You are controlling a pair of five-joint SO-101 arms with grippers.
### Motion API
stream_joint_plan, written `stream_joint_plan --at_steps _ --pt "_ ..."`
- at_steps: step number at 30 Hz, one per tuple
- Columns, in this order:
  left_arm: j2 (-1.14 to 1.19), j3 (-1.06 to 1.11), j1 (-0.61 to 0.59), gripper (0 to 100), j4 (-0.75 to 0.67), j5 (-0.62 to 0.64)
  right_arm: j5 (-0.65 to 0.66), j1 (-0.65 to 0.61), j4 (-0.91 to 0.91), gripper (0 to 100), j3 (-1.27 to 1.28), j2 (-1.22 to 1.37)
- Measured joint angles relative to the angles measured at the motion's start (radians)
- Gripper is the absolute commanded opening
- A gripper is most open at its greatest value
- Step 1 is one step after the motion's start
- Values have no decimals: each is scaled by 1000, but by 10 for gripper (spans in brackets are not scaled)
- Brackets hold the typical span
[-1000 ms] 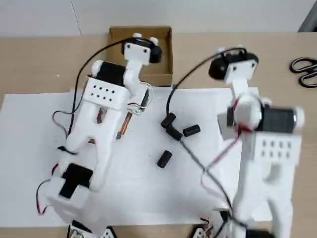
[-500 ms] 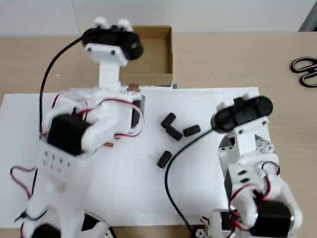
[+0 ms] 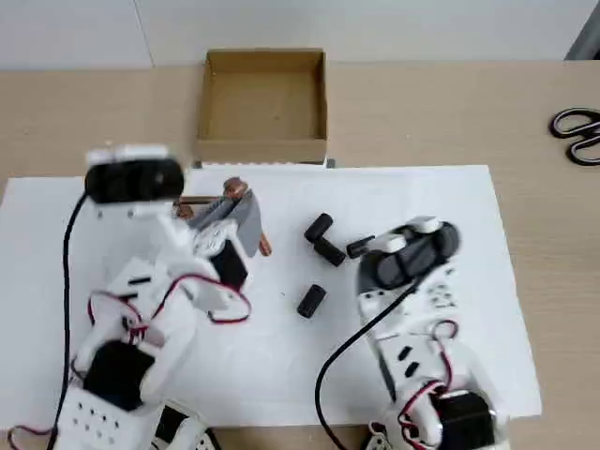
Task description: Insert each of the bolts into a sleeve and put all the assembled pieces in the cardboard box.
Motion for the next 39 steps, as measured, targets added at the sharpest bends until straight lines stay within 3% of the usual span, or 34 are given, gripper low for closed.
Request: stream_joint_plan --at_steps 11,17,25,39 --pt "-362 321 0 6 -160 2 -160 -287 -17 2 48 -6" --pt "-483 419 6 6 -181 2 -167 -334 -17 2 48 -6" --pt "-563 497 169 6 -181 6 -167 -416 -17 2 48 -6" --pt "-569 500 187 6 -178 5 -167 -422 -17 2 57 -9"
